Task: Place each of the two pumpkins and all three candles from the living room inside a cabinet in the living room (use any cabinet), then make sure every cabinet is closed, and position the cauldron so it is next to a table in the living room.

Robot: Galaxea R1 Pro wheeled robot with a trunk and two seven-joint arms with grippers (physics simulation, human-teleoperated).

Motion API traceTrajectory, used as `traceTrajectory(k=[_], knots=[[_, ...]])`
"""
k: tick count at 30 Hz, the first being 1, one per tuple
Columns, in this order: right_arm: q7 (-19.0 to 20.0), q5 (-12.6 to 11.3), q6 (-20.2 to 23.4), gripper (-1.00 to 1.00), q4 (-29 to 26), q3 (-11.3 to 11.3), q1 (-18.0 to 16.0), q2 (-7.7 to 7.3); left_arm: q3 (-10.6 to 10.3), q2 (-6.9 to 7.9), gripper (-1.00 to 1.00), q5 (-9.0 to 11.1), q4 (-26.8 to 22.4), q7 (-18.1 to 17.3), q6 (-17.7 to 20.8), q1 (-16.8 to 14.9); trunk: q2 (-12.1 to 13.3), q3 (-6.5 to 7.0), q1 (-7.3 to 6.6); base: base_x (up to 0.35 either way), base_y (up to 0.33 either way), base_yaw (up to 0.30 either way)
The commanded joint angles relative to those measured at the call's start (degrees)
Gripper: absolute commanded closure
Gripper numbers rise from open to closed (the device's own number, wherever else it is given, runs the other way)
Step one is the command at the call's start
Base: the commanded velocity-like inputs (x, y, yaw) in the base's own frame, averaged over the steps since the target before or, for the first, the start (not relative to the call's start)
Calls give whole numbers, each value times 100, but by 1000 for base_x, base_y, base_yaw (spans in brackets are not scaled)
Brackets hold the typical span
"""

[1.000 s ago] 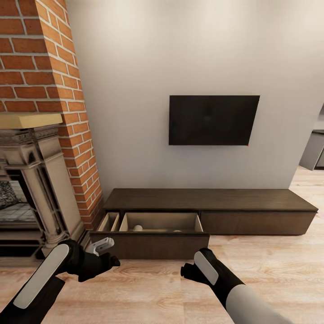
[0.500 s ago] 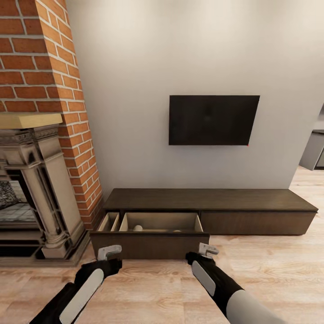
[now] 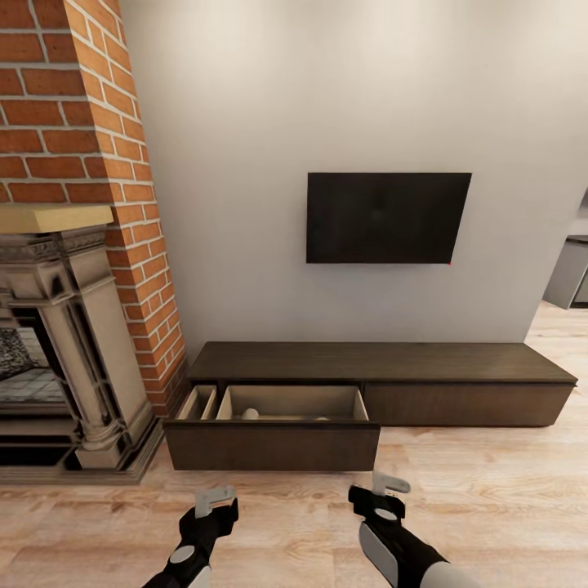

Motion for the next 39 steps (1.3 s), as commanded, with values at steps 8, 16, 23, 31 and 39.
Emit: traceTrajectory(k=[8,16,23,31,39], knots=[[224,-52,-643,-100,412,48,-6,-2,-54,4,-100,53,12,48,-92,-8,-327,-151,176,0,0,0],[234,20,-939,-100,440,56,112,-2,-50,-15,-100,9,-18,48,-93,-14,-647,-294,352,0,0,0],[233,453,-1124,-100,449,57,125,5,-34,-148,-100,-298,-13,37,-100,-37,-928,-420,506,0,0,0],[233,519,-1141,-100,446,63,126,3,-28,-166,-100,-366,-28,31,-134,-43,-1249,-563,682,0,0,0],[241,726,-1170,-100,442,252,126,41,-18,-161,-100,-404,2,27,-146,-43,-1570,-707,857,0,0,0]])
